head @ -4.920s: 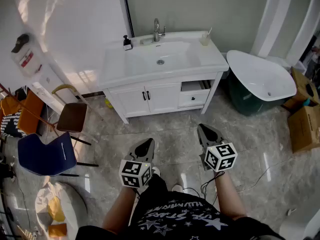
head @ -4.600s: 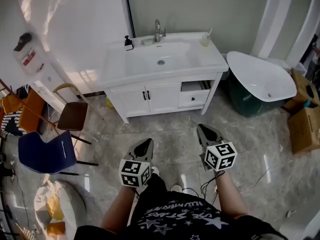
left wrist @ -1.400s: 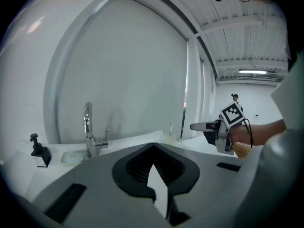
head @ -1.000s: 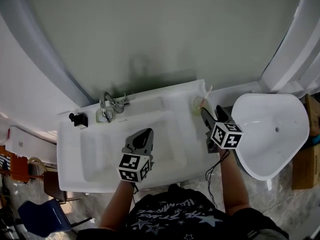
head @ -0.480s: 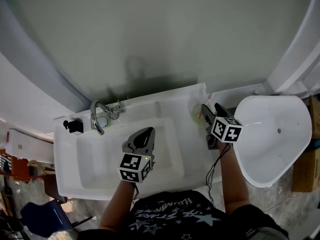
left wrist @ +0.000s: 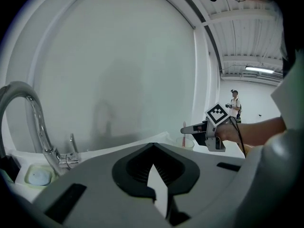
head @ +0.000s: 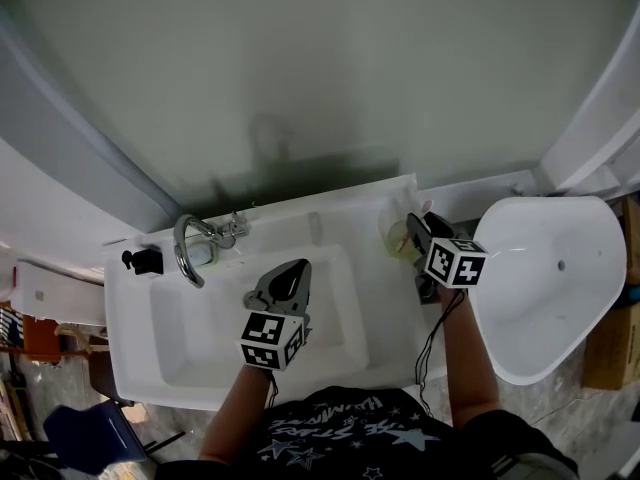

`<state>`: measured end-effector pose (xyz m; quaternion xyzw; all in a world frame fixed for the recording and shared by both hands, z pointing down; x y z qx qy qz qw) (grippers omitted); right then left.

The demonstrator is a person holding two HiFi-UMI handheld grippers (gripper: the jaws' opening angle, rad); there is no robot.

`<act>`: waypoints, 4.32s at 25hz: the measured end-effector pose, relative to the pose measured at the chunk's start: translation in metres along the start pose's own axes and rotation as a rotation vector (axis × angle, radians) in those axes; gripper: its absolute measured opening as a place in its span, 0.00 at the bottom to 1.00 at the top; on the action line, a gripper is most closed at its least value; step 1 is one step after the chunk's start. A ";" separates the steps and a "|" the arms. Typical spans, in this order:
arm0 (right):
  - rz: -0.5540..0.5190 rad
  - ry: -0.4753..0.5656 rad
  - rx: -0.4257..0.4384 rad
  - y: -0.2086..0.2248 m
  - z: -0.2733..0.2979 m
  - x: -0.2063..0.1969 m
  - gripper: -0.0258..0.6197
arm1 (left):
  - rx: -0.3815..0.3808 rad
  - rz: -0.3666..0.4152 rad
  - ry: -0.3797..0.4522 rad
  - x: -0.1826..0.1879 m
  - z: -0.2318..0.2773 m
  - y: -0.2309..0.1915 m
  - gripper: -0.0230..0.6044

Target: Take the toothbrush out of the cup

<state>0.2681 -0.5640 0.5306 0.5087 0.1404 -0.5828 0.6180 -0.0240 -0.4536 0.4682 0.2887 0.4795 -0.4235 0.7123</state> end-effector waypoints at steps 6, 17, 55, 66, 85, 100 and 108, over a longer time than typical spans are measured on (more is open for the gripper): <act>-0.010 -0.009 0.010 0.006 0.002 0.004 0.17 | -0.011 -0.003 -0.024 -0.004 0.011 0.004 0.06; 0.008 0.037 0.074 -0.009 -0.006 0.009 0.09 | 0.012 -0.017 0.000 -0.004 -0.003 0.000 0.06; -0.081 0.259 0.189 -0.182 -0.191 -0.046 0.09 | -0.007 0.008 0.106 -0.044 -0.226 0.025 0.06; -0.078 0.237 0.173 -0.227 -0.253 -0.126 0.09 | -0.007 -0.014 0.121 -0.088 -0.310 0.034 0.06; -0.047 0.248 0.096 -0.296 -0.393 -0.268 0.08 | -0.079 -0.013 0.112 -0.162 -0.471 0.081 0.06; -0.010 0.246 0.068 -0.285 -0.455 -0.310 0.08 | -0.126 0.003 0.109 -0.171 -0.491 0.121 0.06; 0.015 0.203 0.079 -0.259 -0.491 -0.323 0.08 | -0.098 -0.014 0.098 -0.171 -0.498 0.161 0.06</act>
Point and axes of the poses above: the fingertips, and each gripper's own axes: z forward along the fingers, y to its right, x out of its top, the point moved 7 cm from there along -z, backward along the fingers, and after that the axes turned 7 degrees about z, right-handed, at the moved point
